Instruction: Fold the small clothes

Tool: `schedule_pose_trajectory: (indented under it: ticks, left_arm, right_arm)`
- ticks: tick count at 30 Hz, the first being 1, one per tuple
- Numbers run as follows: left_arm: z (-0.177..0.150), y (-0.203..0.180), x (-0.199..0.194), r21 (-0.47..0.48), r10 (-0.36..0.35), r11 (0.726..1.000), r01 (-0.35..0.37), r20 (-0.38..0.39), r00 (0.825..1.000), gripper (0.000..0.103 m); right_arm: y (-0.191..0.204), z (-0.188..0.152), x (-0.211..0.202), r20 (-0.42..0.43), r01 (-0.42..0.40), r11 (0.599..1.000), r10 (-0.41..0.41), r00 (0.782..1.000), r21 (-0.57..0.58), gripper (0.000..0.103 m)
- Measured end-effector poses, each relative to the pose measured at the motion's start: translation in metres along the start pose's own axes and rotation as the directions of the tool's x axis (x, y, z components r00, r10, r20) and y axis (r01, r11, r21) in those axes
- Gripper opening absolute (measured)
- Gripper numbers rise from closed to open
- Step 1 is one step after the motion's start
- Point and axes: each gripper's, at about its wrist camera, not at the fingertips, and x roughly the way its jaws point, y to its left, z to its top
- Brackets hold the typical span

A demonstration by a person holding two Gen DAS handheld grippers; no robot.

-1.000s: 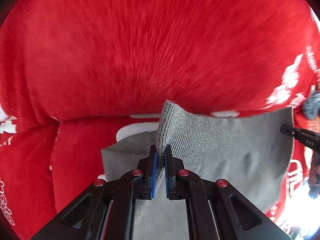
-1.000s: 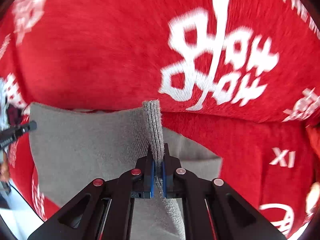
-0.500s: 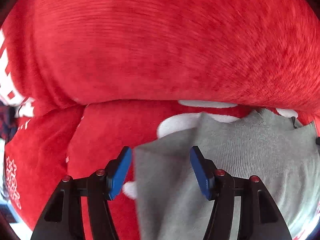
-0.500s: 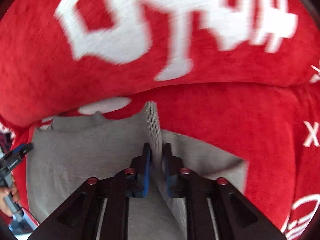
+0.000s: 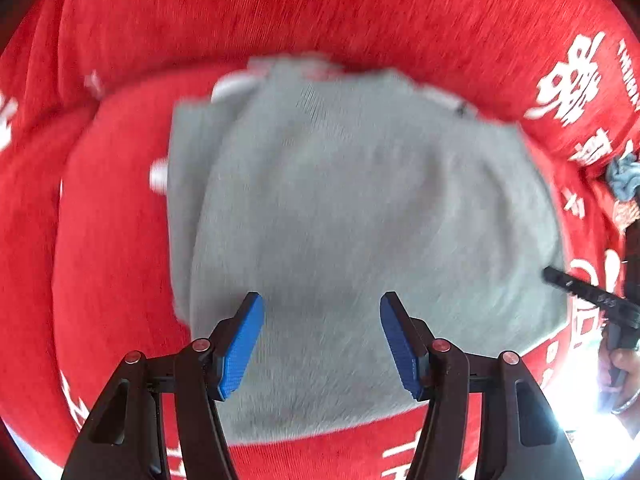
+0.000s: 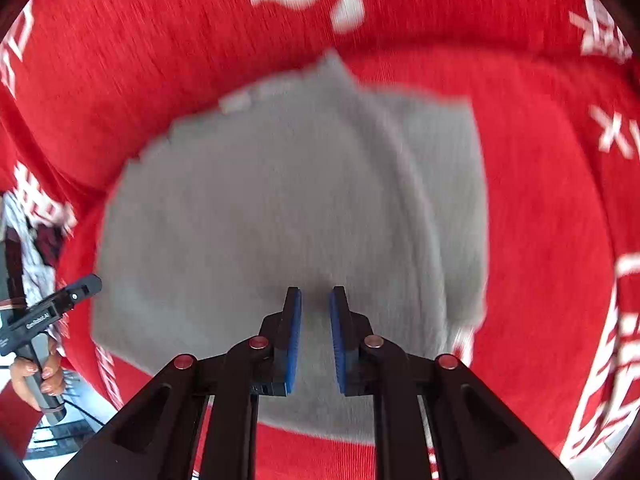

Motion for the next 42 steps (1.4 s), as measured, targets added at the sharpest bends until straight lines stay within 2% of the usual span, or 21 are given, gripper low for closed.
schedule_pose_trajectory:
  ticks: [4, 7, 9, 10, 11, 12, 13, 15, 18, 19, 21, 22, 23, 24, 25, 27, 28, 30, 35, 38, 42]
  left_arm:
    - [-0.027, 0.014, -0.005, -0.006, 0.022, 1.000, -0.022, -0.003, 1.000, 0.061]
    - [-0.043, 0.027, -0.024, -0.061, 0.014, 0.998, -0.015, -0.014, 1.000, 0.061]
    - [-0.053, 0.035, -0.032, -0.089, 0.053, 0.995, -0.053, -0.010, 0.999, 0.080]
    - [-0.059, 0.042, -0.039, -0.128, 0.060, 0.990, -0.059, 0.007, 0.998, 0.088]
    - [-0.061, 0.049, -0.041, -0.163, 0.028, 0.986, -0.025, 0.014, 1.000, 0.088]
    - [-0.064, 0.059, -0.041, -0.210, -0.029, 0.977, 0.030, 0.009, 1.000, 0.088]
    - [-0.067, 0.068, -0.037, -0.278, -0.097, 0.956, 0.092, -0.004, 0.995, 0.088]
    - [-0.074, 0.086, -0.020, -0.423, -0.206, 0.888, 0.180, -0.016, 0.978, 0.088]
    - [-0.076, 0.094, -0.007, -0.529, -0.257, 0.815, 0.237, 0.037, 0.966, 0.088]
    - [-0.076, 0.095, -0.007, -0.539, -0.253, 0.807, 0.241, 0.053, 0.966, 0.084]
    - [-0.070, 0.090, -0.007, -0.540, -0.245, 0.803, 0.253, 0.089, 0.966, 0.046]
    - [-0.067, 0.086, -0.003, -0.533, -0.253, 0.806, 0.257, 0.082, 0.964, 0.011]
    - [-0.067, 0.083, -0.002, -0.526, -0.263, 0.809, 0.264, 0.077, 0.962, 0.011]
    - [-0.066, 0.078, -0.004, -0.514, -0.243, 0.821, 0.249, 0.080, 0.967, 0.011]
    - [-0.061, 0.071, -0.008, -0.474, -0.219, 0.849, 0.234, 0.088, 0.972, 0.011]
    - [-0.058, 0.057, -0.028, -0.388, -0.184, 0.895, 0.219, 0.124, 0.975, 0.011]
    - [-0.058, 0.057, -0.039, -0.355, -0.174, 0.910, 0.213, 0.138, 0.975, 0.011]
    - [-0.060, 0.053, -0.044, -0.332, -0.176, 0.919, 0.214, 0.140, 0.974, 0.011]
    - [-0.081, 0.070, -0.015, -0.350, -0.115, 0.928, 0.127, 0.053, 0.992, 0.011]
    - [-0.095, 0.085, -0.015, -0.396, -0.139, 0.906, 0.148, 0.052, 0.989, 0.013]
    - [-0.101, 0.091, -0.035, -0.359, -0.028, 0.933, 0.031, 0.014, 1.000, 0.013]
  right_arm:
    - [-0.003, -0.008, -0.012, 0.022, 0.051, 0.999, -0.050, 0.998, -0.017, 0.013]
    - [-0.021, -0.016, -0.020, -0.015, 0.056, 0.996, -0.055, 0.998, 0.066, 0.016]
    - [-0.032, -0.028, -0.031, -0.011, -0.043, 0.987, 0.045, 0.999, 0.156, 0.019]
    - [-0.033, -0.035, -0.034, -0.012, -0.095, 0.976, 0.099, 0.995, 0.197, 0.027]
    - [-0.033, -0.042, -0.033, -0.013, -0.132, 0.965, 0.139, 0.990, 0.226, 0.036]
    - [-0.040, -0.048, -0.033, -0.012, -0.188, 0.944, 0.199, 0.980, 0.273, 0.057]
    - [-0.041, -0.058, -0.028, -0.005, -0.240, 0.914, 0.256, 0.967, 0.326, 0.062]
    - [-0.046, -0.073, -0.016, 0.017, -0.273, 0.863, 0.295, 0.955, 0.425, 0.062]
    - [-0.056, -0.081, -0.005, 0.103, -0.317, 0.766, 0.315, 0.943, 0.559, 0.062]
    - [-0.062, -0.085, -0.001, 0.163, -0.354, 0.706, 0.325, 0.932, 0.614, 0.062]
    - [-0.068, -0.087, 0.004, 0.253, -0.417, 0.615, 0.339, 0.906, 0.670, 0.062]
    - [-0.069, -0.086, 0.007, 0.274, -0.433, 0.589, 0.343, 0.899, 0.682, 0.061]
    - [-0.069, -0.084, 0.009, 0.276, -0.433, 0.576, 0.342, 0.898, 0.693, 0.055]
    - [-0.067, -0.080, 0.012, 0.254, -0.412, 0.583, 0.336, 0.907, 0.701, 0.020]
    - [-0.063, -0.074, 0.011, 0.211, -0.369, 0.620, 0.315, 0.925, 0.693, 0.008]
    - [-0.050, -0.062, -0.003, 0.191, -0.341, 0.696, 0.286, 0.939, 0.632, 0.008]
    - [-0.038, -0.055, -0.016, 0.181, -0.323, 0.760, 0.268, 0.946, 0.564, 0.008]
    - [-0.026, -0.043, -0.028, 0.164, -0.280, 0.828, 0.228, 0.960, 0.486, 0.008]
    - [-0.040, -0.041, 0.000, 0.053, -0.148, 0.877, 0.139, 0.989, 0.457, 0.008]
    - [-0.043, -0.046, 0.013, 0.046, -0.148, 0.886, 0.143, 0.989, 0.439, 0.008]
    - [-0.035, -0.052, 0.002, -0.014, -0.064, 0.914, 0.076, 0.997, 0.401, 0.010]
